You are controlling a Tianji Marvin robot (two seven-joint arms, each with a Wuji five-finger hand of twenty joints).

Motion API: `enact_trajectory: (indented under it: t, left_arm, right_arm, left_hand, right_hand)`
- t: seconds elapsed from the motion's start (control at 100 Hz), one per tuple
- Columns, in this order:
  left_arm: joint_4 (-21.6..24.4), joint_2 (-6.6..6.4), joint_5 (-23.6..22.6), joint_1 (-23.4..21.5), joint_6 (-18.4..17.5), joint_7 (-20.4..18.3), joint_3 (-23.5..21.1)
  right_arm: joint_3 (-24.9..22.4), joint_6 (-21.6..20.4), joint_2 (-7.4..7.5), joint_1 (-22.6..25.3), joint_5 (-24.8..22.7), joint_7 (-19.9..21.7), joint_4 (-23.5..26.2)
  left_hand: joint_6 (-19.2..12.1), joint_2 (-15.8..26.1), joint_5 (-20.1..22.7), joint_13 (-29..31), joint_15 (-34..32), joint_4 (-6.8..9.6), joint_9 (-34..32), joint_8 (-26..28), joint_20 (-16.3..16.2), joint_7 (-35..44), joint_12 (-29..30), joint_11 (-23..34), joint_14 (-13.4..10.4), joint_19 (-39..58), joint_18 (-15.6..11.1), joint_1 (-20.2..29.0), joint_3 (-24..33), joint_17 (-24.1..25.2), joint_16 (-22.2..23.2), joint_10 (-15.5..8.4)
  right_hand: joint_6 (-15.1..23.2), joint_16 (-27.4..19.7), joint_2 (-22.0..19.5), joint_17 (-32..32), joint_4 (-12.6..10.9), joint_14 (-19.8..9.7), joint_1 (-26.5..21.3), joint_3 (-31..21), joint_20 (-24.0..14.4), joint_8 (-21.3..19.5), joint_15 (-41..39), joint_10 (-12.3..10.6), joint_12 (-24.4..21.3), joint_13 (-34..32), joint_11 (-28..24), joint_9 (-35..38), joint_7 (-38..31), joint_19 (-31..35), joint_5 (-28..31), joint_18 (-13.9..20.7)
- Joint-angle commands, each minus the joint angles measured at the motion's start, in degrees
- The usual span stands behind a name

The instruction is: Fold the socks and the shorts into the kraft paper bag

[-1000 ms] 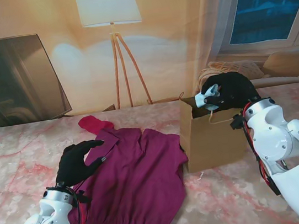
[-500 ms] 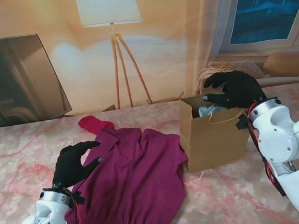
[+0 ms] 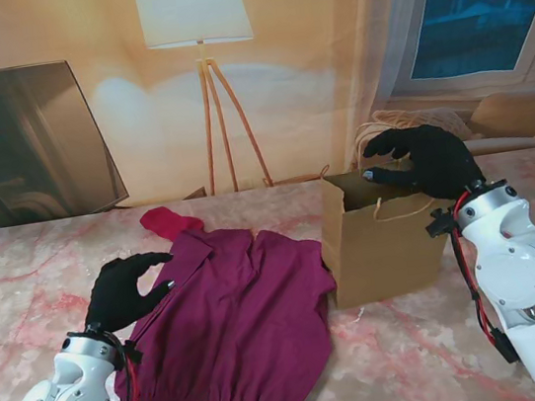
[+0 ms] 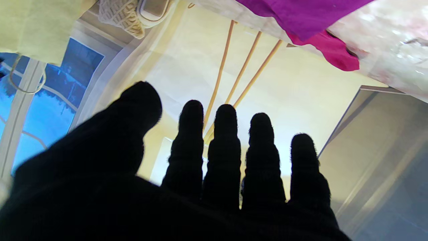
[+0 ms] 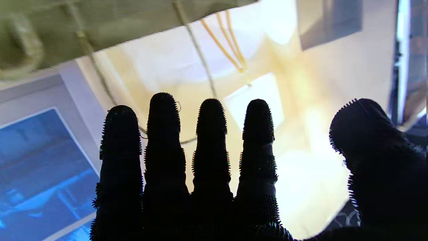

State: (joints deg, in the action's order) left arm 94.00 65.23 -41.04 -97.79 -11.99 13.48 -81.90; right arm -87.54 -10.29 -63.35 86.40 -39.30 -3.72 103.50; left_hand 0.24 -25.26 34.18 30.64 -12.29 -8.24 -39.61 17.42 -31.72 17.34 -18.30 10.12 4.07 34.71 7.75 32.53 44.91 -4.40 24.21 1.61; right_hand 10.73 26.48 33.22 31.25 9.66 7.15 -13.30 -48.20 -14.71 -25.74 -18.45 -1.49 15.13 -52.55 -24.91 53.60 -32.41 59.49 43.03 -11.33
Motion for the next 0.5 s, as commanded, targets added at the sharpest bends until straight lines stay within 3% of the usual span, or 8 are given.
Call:
enact_trajectory:
  t: [0.0,0.24,0.49]
  left_arm:
    - [-0.07,-0.74,-0.11,1.07,0.65,-0.52,-0.80]
    - [-1.49,-1.00,0.68,2.79,2.06,-2.71,-1.61]
    - [-3.53,-1.11,0.43,4.17,2.64,-2.90,-0.95]
  right_arm:
    - [-0.09,-1.13,-0.32,2.14,-0.09,-0.78,2.78]
    - [-0.94,-8.23,-0.24,8.73,1.73,-0.04,8.28]
    - [2.89,-11.67,0.38,11.66,1.20,1.86,7.07]
  left_hand:
    - [0.06,1.90,1.11,-1.54,0.42,3.49,2.35,-0.14,2.36,0.23,0.43,-1.00,-1.59,-1.25,-2.54,0.09,-0.93,0.36,-0.37,0.77]
    - [0.40,7.38,1.10,-2.94,0.55,4.25,3.29,-0.42,7.34,0.07,0.73,-1.09,-1.60,-1.56,-5.43,-0.16,-4.66,1.17,-0.99,1.48]
    - [0.46,12.49,1.13,-4.01,0.92,5.32,4.11,-0.59,9.75,-0.55,1.15,-1.60,-1.75,-1.60,-5.72,-0.27,-8.89,1.88,-1.73,1.89]
  right_hand:
    - [0.51,-1.43,-1.56,-1.13,-3.59,-2.08,1.70,-0.03,-0.78,-0.37,2.06,-0.99,-1.03,1.90,1.66,-2.81,1.40,-1.83,-0.61,2.73]
    - [-0.19,-3.23,-3.71,-1.54,-4.04,-2.76,2.23,-1.27,0.59,0.13,3.71,-0.54,-1.91,3.70,3.80,-3.91,2.67,-5.27,-2.25,4.90]
    - [-0.70,-4.38,-7.49,-2.94,-5.50,-3.39,-0.36,-3.43,1.60,0.76,4.88,-0.50,-2.56,5.88,5.53,-5.78,4.13,-7.81,-4.54,6.03]
